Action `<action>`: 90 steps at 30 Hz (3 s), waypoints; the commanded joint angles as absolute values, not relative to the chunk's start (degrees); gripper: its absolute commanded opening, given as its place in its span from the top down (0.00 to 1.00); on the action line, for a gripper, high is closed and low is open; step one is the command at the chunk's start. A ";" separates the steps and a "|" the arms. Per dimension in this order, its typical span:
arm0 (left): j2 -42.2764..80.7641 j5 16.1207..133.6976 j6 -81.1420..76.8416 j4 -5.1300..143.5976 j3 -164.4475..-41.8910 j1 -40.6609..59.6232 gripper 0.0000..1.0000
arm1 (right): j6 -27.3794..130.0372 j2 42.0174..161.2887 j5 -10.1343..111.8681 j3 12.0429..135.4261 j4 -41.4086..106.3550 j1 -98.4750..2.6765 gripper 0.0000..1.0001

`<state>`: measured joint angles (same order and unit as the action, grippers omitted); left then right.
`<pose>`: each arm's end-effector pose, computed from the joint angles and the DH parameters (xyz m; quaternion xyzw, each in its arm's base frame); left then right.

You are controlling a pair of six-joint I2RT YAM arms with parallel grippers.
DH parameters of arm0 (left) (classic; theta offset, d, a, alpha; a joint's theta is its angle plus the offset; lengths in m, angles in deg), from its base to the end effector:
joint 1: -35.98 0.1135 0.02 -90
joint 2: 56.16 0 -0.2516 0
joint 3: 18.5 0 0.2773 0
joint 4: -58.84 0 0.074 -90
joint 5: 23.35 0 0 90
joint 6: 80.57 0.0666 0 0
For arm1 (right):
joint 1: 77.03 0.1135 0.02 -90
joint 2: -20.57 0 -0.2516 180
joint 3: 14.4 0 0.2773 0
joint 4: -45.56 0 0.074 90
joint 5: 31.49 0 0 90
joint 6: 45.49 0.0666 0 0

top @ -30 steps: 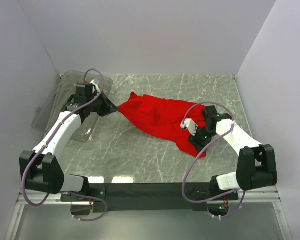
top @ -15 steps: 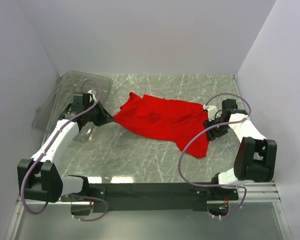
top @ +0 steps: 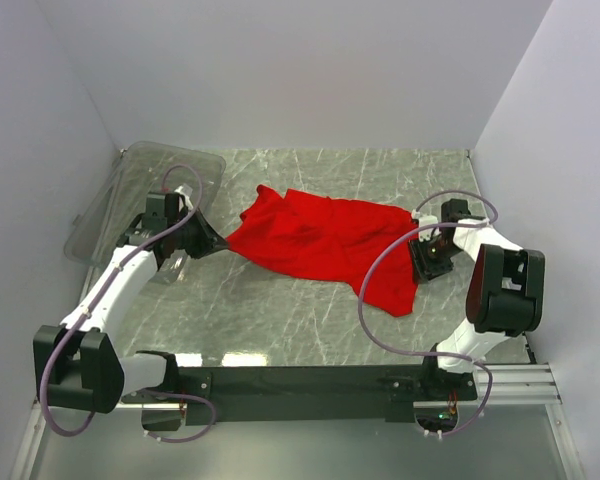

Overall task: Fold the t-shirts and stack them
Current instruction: Flatten the tshirt out

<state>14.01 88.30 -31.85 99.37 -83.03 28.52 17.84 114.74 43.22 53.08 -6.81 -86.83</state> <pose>0.2990 -0.0639 0.2249 -0.1980 0.8922 -0.3100 0.2620 0.3107 -0.0358 0.1042 -0.1573 0.9741 0.0962 0.1312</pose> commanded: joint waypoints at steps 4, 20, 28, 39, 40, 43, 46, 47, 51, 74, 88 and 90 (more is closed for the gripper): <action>11.60 88.97 -31.70 97.79 -81.45 28.77 0.99 | 20.43 115.67 42.34 54.70 -4.46 -87.31 0.48; 13.18 89.24 -30.65 97.97 -82.42 28.86 0.99 | -15.04 103.81 36.64 49.79 -7.62 -89.59 0.44; 12.84 88.53 -29.86 98.85 -82.68 28.86 0.99 | -45.02 104.14 31.79 48.63 -10.61 -89.59 0.44; 11.87 88.44 -30.39 98.58 -80.92 28.95 0.99 | -54.36 110.39 34.60 50.40 -12.46 -88.19 0.46; 12.04 88.36 -30.30 98.67 -81.01 28.95 0.99 | -54.28 110.74 34.69 50.05 -11.85 -87.93 0.46; 12.22 88.62 -30.30 98.58 -80.92 28.95 0.99 | -54.01 112.06 34.60 50.39 -12.11 -87.57 0.47; 12.39 88.44 -30.21 98.85 -81.18 29.04 0.99 | -53.75 112.77 34.69 50.31 -11.50 -87.49 0.47; 12.39 88.36 -30.12 98.85 -81.19 29.04 0.99 | -53.66 112.94 34.69 50.39 -11.49 -87.49 0.47; 12.39 88.44 -30.12 98.94 -81.27 29.04 0.99 | -53.22 114.00 34.08 51.10 -12.02 -87.31 0.49; 9.76 86.86 -30.56 101.57 -80.75 29.04 0.99 | -49.27 116.99 32.86 54.70 -16.93 -83.61 1.00; 5.01 83.26 -29.07 99.64 -84.87 29.48 0.99 | -38.29 101.27 10.36 68.58 -36.36 -94.33 1.00; 3.79 82.03 -28.72 99.03 -86.19 29.65 0.99 | -37.14 97.68 7.54 69.81 -37.33 -94.43 1.00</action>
